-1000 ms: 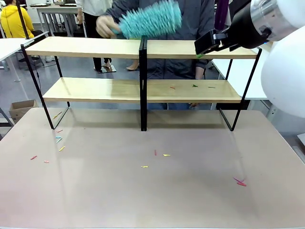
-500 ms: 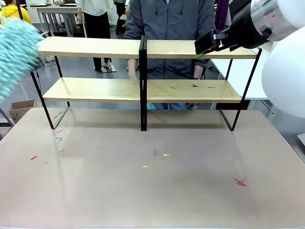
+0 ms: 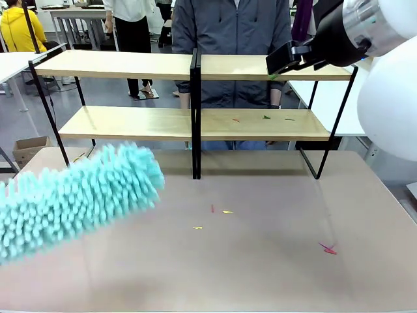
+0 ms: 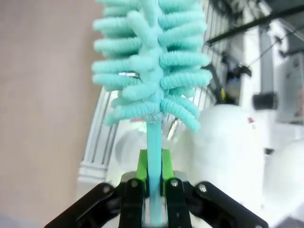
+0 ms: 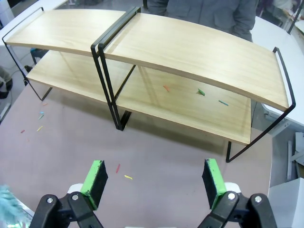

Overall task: Clean the shelves.
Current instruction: Clean another randomly selected level of the Shelf with the Duster.

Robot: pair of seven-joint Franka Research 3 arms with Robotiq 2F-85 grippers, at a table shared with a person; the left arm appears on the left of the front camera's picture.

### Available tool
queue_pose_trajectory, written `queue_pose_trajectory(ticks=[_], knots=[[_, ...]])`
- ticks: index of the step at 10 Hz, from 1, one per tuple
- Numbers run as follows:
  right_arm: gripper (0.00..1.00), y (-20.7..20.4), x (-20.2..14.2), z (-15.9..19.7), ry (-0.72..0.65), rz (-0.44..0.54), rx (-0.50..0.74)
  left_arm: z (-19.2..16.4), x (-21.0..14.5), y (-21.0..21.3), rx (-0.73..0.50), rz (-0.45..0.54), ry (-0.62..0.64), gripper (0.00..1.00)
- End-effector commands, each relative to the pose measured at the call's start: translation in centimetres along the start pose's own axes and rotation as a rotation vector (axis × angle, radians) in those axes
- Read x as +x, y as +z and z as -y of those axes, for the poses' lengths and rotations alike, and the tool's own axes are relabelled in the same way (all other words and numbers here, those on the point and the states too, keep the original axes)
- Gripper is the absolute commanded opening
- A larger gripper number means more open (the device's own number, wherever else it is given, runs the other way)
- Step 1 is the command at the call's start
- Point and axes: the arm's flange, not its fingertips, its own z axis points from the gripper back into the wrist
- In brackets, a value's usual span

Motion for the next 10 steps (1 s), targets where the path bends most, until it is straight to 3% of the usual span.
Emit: queue_pose_trajectory(ticks=[1,2,3,4,5,7,8,10], knots=[[1.0,0.0,0.0,0.0,0.001,0.003,-0.002,0.1,-1.6,0.7,-0.002,0.118,0.039,0.13],[1.0,0.0,0.0,0.0,0.001,0.003,-0.002,0.1,-1.6,0.7,-0.002,0.118,0.039,0.13],[1.0,0.0,0.0,0.0,0.001,0.003,-0.002,-0.1,0.4,-0.2,0.001,-0.014,0.0,0.13],[1.0,0.0,0.0,0.0,0.001,0.003,-0.002,0.0,0.8,-0.7,-0.043,0.048,0.05,0.13],[1.0,0.0,0.0,0.0,0.001,0.003,-0.002,-0.4,3.1,-1.6,-0.047,0.045,0.101,0.13],[1.0,0.0,0.0,0.0,0.001,0.003,-0.002,-0.2,10.7,-3.4,-0.04,-0.031,0.087,0.13],[1.0,0.0,0.0,0.0,0.001,0.003,-0.002,0.3,15.0,-4.7,0.038,-0.026,0.152,0.13],[1.0,0.0,0.0,0.0,0.001,0.003,-0.002,0.7,21.9,-7.4,0.074,0.012,0.233,0.13]])
